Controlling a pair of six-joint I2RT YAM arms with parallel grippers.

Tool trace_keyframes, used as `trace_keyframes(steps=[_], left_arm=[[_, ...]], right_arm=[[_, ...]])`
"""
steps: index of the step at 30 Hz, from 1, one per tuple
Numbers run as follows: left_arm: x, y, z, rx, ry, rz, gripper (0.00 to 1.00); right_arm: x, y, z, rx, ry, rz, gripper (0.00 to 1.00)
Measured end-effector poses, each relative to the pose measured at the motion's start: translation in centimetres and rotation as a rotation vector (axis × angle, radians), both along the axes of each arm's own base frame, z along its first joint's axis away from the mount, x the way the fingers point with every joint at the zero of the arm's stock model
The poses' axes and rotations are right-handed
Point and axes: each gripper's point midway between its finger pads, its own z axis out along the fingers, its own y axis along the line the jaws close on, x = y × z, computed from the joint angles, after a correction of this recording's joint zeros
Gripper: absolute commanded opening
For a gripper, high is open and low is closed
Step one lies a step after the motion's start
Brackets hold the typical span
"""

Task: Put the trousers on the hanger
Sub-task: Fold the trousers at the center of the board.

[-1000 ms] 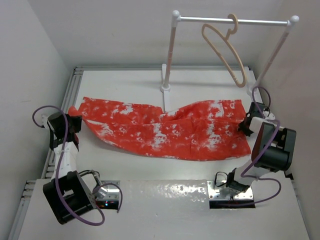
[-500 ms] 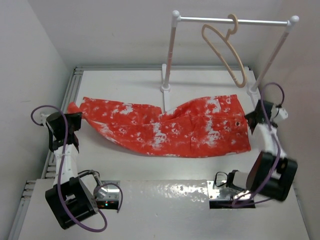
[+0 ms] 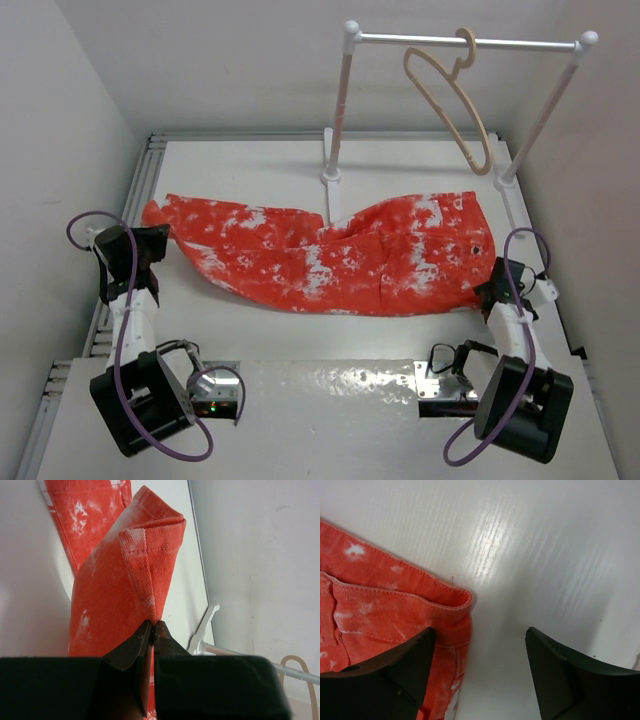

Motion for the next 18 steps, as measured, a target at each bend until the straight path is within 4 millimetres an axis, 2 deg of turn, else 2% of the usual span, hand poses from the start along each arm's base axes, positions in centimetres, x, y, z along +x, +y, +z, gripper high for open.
trace_keyframes(steps=[2, 3, 5, 9, 10, 11, 12, 16, 18], left_arm=[[0.0, 0.0, 0.0, 0.001, -0.001, -0.001, 0.0], [0.0, 0.0, 0.0, 0.0, -0.002, -0.002, 0.0], [0.0, 0.0, 0.0, 0.001, -0.001, -0.001, 0.0], [0.0, 0.0, 0.0, 0.001, -0.002, -0.001, 0.0], [0.0, 0.0, 0.0, 0.001, -0.002, -0.001, 0.0], [0.0, 0.0, 0.0, 0.001, -0.002, -0.001, 0.0], [0.0, 0.0, 0.0, 0.002, -0.002, 0.0, 0.0], [0.0, 0.1, 0.3, 0.008, -0.007, 0.006, 0.0], [-0.1, 0.1, 0.4, 0.01, -0.01, 0.007, 0.0]], right_arm=[[0.2, 0.0, -0.2, 0.007, -0.005, -0.005, 0.69], [0.4, 0.0, -0.3, 0.01, -0.009, -0.006, 0.64], [0.8, 0.0, -0.4, 0.014, -0.016, -0.006, 0.6], [2.1, -0.2, -0.2, 0.017, -0.065, -0.008, 0.4], [2.3, -0.1, -0.2, 0.021, -0.08, -0.004, 0.28], [2.6, 0.0, -0.2, 0.025, -0.095, 0.0, 0.26], [2.9, 0.1, -0.2, 0.032, -0.11, 0.0, 0.27], [3.1, 0.2, 0.0, 0.042, -0.127, 0.0, 0.56], [3.3, 0.3, 0.3, 0.042, -0.143, 0.006, 0.59]])
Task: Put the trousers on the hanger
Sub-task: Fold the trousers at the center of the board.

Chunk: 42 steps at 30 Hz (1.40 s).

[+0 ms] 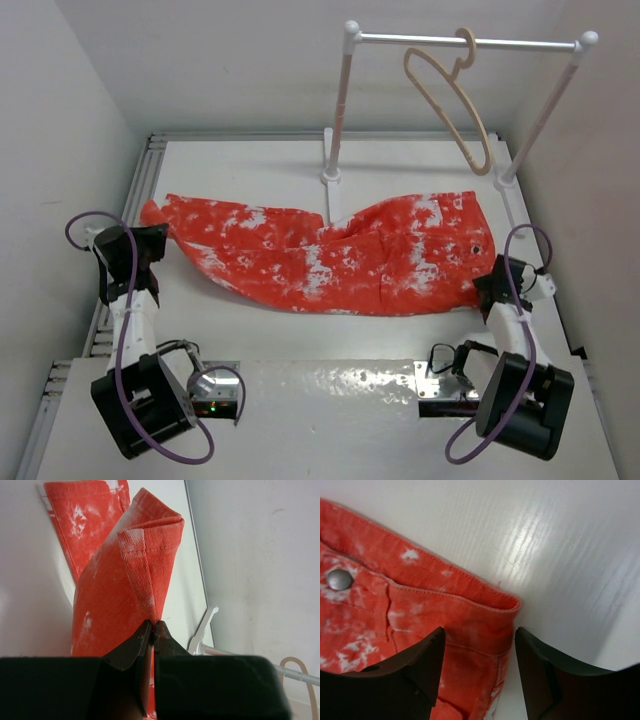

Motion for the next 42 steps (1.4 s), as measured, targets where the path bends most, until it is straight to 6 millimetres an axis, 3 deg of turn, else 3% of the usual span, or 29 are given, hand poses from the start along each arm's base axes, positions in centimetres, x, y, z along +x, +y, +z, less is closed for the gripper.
trace_keyframes(steps=[5, 9, 10, 11, 15, 18, 21, 26, 28, 36, 40, 42], left_arm=[[0.0, 0.0, 0.0, 0.001, 0.001, 0.003, 0.0], [-0.1, 0.1, -0.1, 0.003, 0.005, 0.003, 0.0], [-0.1, 0.1, -0.1, 0.003, 0.006, 0.004, 0.0], [-0.1, 0.1, -0.1, 0.004, 0.006, 0.005, 0.0], [-0.1, 0.2, -0.2, 0.005, 0.012, 0.009, 0.0], [-0.4, 0.3, -0.4, 0.011, 0.025, 0.019, 0.0], [-1.0, 0.5, 0.1, 0.032, 0.036, 0.037, 0.0], [-1.7, 1.2, 2.4, 0.085, 0.035, 0.072, 0.0], [-2.1, 1.5, 2.7, 0.11, 0.055, 0.09, 0.0], [-4.3, 2.5, 2.6, 0.22, 0.238, 0.171, 0.0], [-4.1, 2.6, 5.4, 0.311, 0.23, 0.198, 0.0], [-4.0, 3.1, 5.5, 0.331, 0.233, 0.218, 0.0]], right_arm=[[0.3, 0.6, 0.1, 0.016, -0.037, 0.023, 0.58], [1.0, 0.4, -0.3, 0.028, -0.02, 0.024, 0.5], [1.3, 0.3, -0.2, 0.026, -0.027, 0.022, 0.41], [1.5, 0.2, -0.3, 0.025, -0.034, 0.017, 0.24], [1.2, 0.4, -0.5, 0.031, -0.059, 0.0, 0.0], [0.6, 0.4, 0.6, 0.013, -0.076, -0.007, 0.0], [0.5, -0.2, 3.8, -0.044, -0.137, -0.012, 0.0], [0.4, -1.9, 14.2, -0.216, -0.282, -0.03, 0.0], [-0.3, -2.4, 16.7, -0.265, -0.306, -0.051, 0.0], [-3.8, -2.4, 15.4, -0.306, -0.135, -0.054, 0.0], [-2.8, -2.6, 17.3, -0.309, -0.138, -0.035, 0.0], [-1.4, -2.7, 17.7, -0.288, -0.134, -0.023, 0.0]])
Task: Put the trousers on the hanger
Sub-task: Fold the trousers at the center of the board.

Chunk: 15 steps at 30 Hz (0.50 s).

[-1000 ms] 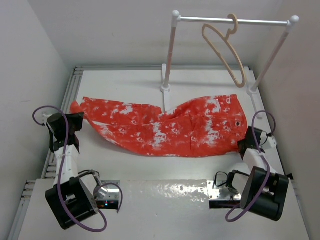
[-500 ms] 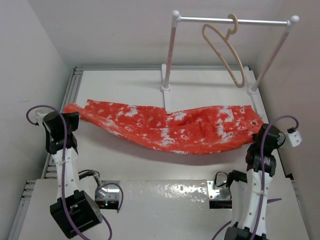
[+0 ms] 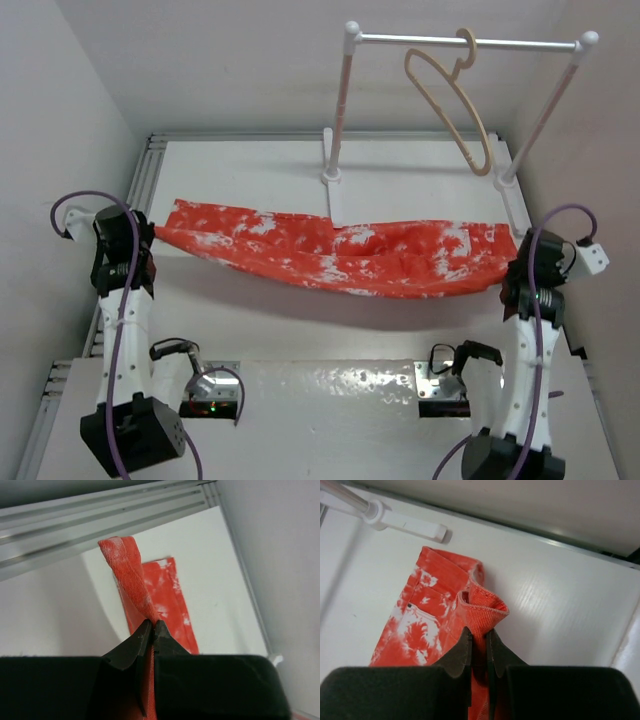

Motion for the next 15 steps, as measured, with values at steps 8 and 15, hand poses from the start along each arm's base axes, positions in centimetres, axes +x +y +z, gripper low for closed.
trace_keyframes(steps=[8, 15], left_arm=[[0.6, 0.7, -6.7, -0.064, 0.212, 0.007, 0.0], [-1.2, 0.3, -4.4, -0.01, 0.164, 0.017, 0.0]], right_arm=[[4.2, -0.3, -3.3, 0.095, 0.105, 0.043, 0.0], [2.7, 1.4, -0.5, 0.036, -0.074, 0.124, 0.0]])
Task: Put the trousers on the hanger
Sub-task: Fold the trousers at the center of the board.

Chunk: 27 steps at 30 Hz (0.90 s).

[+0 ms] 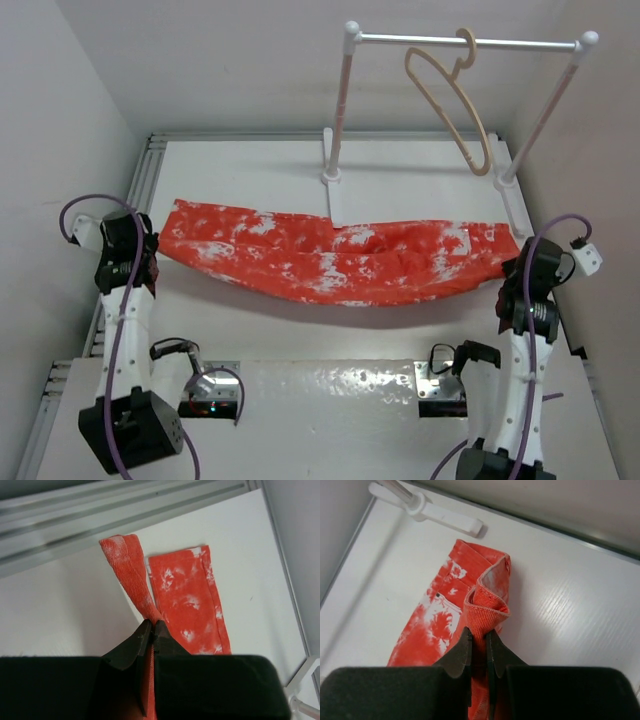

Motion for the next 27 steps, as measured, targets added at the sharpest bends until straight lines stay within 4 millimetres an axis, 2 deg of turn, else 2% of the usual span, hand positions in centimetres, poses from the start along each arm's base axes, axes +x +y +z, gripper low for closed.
trace_keyframes(steps=[3, 6, 8, 11, 13, 15, 17, 22, 27], left_arm=[[-0.6, -0.2, 1.2, 0.035, -0.023, 0.0, 0.0], [-0.4, -0.4, 1.0, 0.037, -0.019, -0.005, 0.0], [0.1, -0.3, 0.0, 0.025, 0.0, -0.007, 0.0], [1.0, -0.2, -2.6, -0.007, 0.087, -0.009, 0.0], [1.7, 0.0, -4.0, -0.025, 0.146, -0.012, 0.0], [2.8, 0.3, -5.2, -0.037, 0.192, -0.014, 0.0], [3.7, 0.6, -5.5, -0.043, 0.21, -0.015, 0.0], [7.1, 1.1, -4.4, -0.046, 0.176, -0.034, 0.0], [11.1, 1.8, -4.2, -0.048, 0.177, -0.062, 0.0]], right_arm=[[-0.1, 0.1, 0.8, -0.021, -0.022, 0.013, 0.0], [0.7, 0.0, -0.8, 0.009, 0.042, 0.027, 0.0], [1.6, -0.1, -2.1, 0.032, 0.085, 0.035, 0.0], [2.8, -0.3, -4.0, 0.071, 0.159, 0.048, 0.01], [4.2, -0.5, -4.4, 0.092, 0.187, 0.06, 0.01], [6.2, -0.8, -4.6, 0.115, 0.199, 0.075, 0.01], [8.0, -1.1, -4.9, 0.132, 0.199, 0.088, 0.01], [10.4, -1.6, -6.1, 0.15, 0.213, 0.1, 0.03], [13.5, -2.5, -6.0, 0.16, 0.212, 0.107, 0.04]])
